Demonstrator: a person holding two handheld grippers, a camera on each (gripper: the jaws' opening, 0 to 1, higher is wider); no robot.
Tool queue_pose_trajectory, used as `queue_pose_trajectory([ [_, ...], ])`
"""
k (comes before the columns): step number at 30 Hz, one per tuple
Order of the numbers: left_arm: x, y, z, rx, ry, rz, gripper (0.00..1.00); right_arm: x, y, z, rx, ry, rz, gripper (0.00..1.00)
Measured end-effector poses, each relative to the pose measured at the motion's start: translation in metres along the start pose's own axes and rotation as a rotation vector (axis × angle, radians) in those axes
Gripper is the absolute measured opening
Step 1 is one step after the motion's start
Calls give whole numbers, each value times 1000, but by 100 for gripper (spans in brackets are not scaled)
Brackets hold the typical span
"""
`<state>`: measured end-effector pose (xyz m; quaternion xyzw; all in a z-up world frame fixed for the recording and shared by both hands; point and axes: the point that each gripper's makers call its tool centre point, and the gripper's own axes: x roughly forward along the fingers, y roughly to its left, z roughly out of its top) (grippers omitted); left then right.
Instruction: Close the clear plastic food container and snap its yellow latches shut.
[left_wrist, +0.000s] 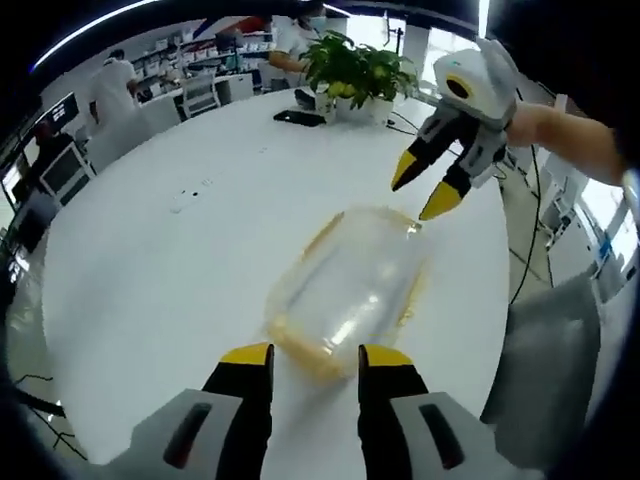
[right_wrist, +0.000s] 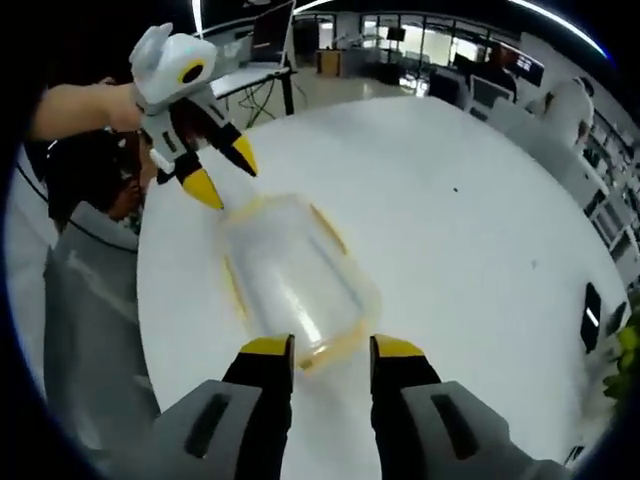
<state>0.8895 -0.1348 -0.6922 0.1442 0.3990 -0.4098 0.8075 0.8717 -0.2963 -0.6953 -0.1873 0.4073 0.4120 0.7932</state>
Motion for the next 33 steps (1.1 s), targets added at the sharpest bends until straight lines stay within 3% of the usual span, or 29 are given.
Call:
queue_pose_trajectory([
  [4, 1, -1, 5, -133, -47, -11, 23, 2, -2, -3, 66, -23, -25, 23],
  [11, 4, -1, -1, -204, -59, 24, 23, 8, -3, -2, 190, -112, -82, 24],
  [22, 8, 0, -6, -274, -83, 65, 22, 11, -4, -4, 365, -197, -101, 21],
  [33, 16, -5, -17, -306, -66, 59, 20, 15, -2, -8, 409, -205, -90, 20],
])
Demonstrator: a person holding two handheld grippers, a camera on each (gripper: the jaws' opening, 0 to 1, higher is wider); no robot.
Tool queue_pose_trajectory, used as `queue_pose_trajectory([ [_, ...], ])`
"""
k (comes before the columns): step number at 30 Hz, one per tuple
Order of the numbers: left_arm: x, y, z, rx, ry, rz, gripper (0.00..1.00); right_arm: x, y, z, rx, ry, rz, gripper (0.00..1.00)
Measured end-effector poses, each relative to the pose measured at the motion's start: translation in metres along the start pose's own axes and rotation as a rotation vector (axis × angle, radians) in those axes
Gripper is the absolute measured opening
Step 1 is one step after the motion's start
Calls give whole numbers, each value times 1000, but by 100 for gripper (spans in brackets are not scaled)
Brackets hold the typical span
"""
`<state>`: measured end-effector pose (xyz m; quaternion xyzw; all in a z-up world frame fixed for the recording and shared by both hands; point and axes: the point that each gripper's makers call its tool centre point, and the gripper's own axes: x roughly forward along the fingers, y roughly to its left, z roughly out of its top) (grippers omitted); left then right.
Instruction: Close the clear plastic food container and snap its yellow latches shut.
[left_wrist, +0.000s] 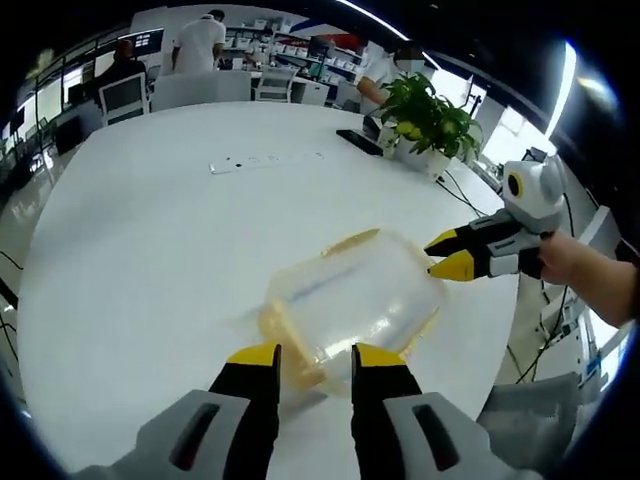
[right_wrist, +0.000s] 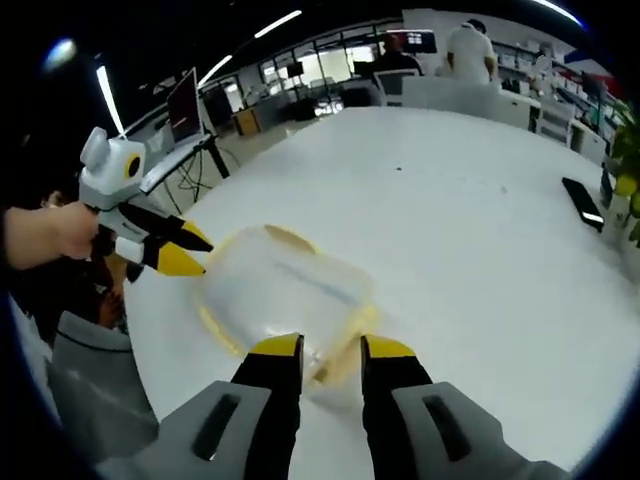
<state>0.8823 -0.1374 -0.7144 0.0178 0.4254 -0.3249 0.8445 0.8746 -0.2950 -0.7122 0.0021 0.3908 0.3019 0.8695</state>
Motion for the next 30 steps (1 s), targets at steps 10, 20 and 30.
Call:
queue_pose_trajectory([
  [10, 4, 1, -1, -58, -5, -15, 20, 0, 0, -1, 73, -13, 24, 20],
  [20, 6, 2, 1, -136, -15, -18, 20, 1, 0, -2, 159, -23, 44, 21],
  [30, 9, 6, -1, -254, -29, -31, 20, 4, -1, -3, 247, -32, 73, 22],
])
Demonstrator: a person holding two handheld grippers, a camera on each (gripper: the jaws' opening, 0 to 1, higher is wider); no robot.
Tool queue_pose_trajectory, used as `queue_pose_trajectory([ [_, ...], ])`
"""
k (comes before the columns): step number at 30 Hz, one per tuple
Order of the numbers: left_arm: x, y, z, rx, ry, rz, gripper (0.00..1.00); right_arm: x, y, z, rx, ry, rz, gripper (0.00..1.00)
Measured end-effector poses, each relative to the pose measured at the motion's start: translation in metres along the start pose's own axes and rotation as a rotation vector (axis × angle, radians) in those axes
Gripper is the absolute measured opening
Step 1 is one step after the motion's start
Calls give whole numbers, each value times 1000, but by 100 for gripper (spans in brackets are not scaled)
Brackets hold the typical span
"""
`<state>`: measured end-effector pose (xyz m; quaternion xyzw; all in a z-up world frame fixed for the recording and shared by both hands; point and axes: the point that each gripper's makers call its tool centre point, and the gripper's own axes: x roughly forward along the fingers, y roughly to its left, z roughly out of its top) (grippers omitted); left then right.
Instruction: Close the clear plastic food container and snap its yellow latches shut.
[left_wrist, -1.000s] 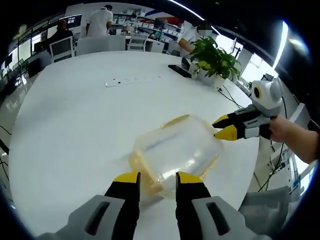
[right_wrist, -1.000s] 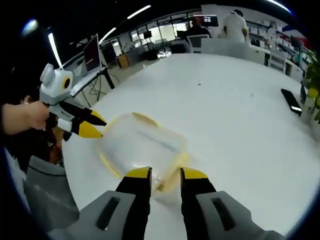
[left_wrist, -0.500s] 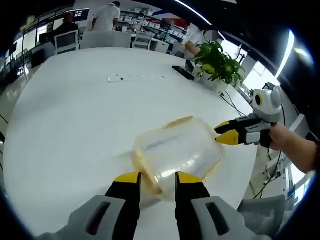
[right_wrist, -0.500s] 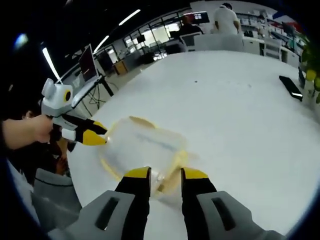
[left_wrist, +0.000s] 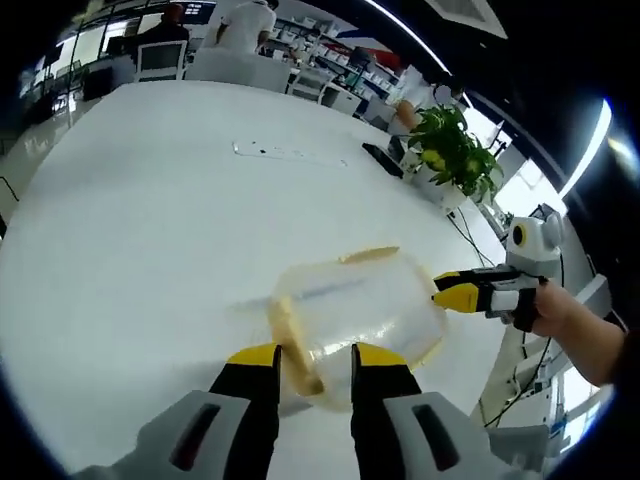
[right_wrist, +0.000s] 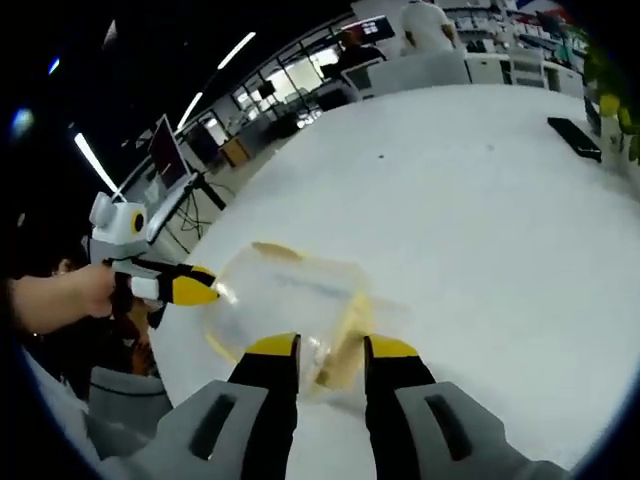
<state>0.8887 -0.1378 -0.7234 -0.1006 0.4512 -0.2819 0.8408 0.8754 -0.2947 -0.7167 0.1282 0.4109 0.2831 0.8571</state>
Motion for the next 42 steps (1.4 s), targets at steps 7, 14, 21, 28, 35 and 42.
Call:
queue_pose_trajectory([
  [7, 2, 0, 0, -48, 32, -5, 20, 1, -2, 1, 38, 29, 11, 21],
  [14, 3, 1, -1, -86, 69, -15, 19, 2, -2, -1, 63, 64, 18, 21],
  [21, 4, 0, -4, -114, 98, -37, 19, 2, -4, 0, 122, 66, 36, 18],
  [28, 6, -1, -5, -168, 116, -67, 18, 3, -3, -2, 138, 79, 44, 18],
  [35, 1, -4, -10, -182, 113, -98, 16, 7, 4, -10, 161, 101, 57, 16],
  [42, -4, 3, -12, -191, 110, -106, 17, 8, 5, -11, 186, 81, 65, 18],
])
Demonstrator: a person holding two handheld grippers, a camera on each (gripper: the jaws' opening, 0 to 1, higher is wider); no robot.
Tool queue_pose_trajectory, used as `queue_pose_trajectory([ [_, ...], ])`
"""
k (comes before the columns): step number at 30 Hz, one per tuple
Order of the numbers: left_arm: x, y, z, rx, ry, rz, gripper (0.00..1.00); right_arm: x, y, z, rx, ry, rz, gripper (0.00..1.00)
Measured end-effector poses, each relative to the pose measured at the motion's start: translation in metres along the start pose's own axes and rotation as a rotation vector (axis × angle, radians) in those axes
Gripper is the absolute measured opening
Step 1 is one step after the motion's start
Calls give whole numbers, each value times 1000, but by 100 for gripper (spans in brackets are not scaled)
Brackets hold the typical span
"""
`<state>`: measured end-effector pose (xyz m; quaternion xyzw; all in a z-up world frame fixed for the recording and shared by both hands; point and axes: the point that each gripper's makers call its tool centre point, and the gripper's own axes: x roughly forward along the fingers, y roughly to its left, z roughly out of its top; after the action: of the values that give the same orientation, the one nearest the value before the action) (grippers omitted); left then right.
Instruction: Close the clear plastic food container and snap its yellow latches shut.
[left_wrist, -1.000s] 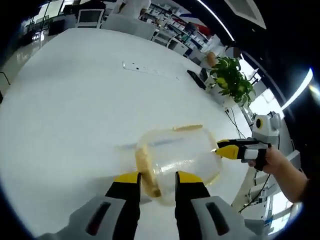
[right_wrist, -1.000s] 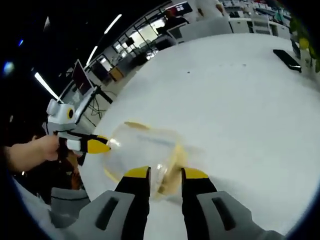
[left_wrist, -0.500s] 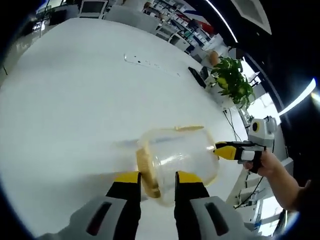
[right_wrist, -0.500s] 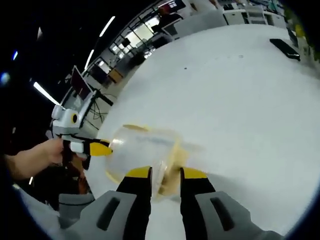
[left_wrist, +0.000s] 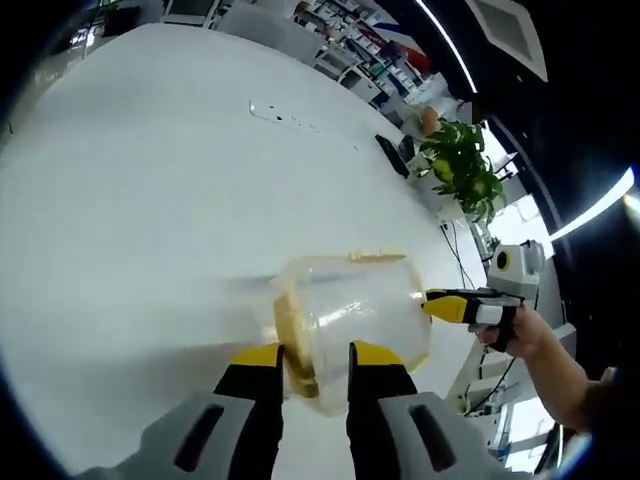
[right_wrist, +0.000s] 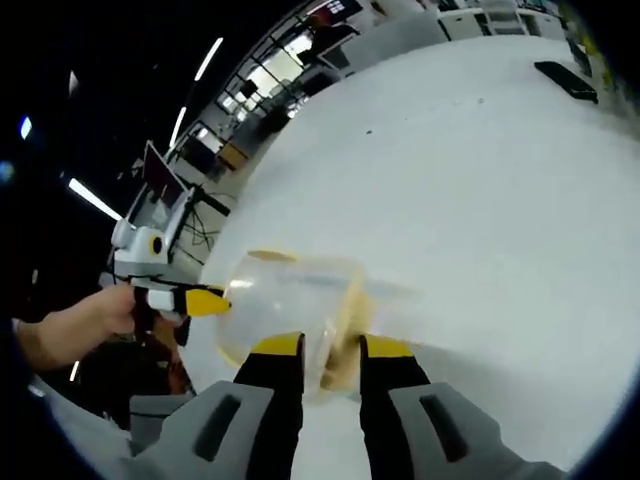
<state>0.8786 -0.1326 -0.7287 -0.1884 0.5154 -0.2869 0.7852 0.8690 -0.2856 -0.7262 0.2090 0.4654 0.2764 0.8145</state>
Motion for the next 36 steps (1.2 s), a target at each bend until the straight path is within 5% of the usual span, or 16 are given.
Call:
queue_pose_trajectory([
  [4, -2, 2, 0, -19, 0, -15, 19, 1, 3, 1, -17, -19, 10, 21],
  [10, -4, -4, -4, 80, 15, -17, 20, 0, 6, 6, -214, -19, -39, 24],
  [14, -9, -8, 2, 119, 0, -19, 19, -4, 5, 12, -321, -23, -73, 24],
  [18, -13, -13, 14, 145, -24, -18, 18, -7, 8, 19, -334, -41, -69, 24],
  [26, -9, -38, 33, 376, -13, -20, 16, -13, 18, 35, -418, -106, -73, 16],
  [36, 14, -71, 33, 641, 27, -84, 10, 0, 40, 23, -500, -78, -10, 5],
])
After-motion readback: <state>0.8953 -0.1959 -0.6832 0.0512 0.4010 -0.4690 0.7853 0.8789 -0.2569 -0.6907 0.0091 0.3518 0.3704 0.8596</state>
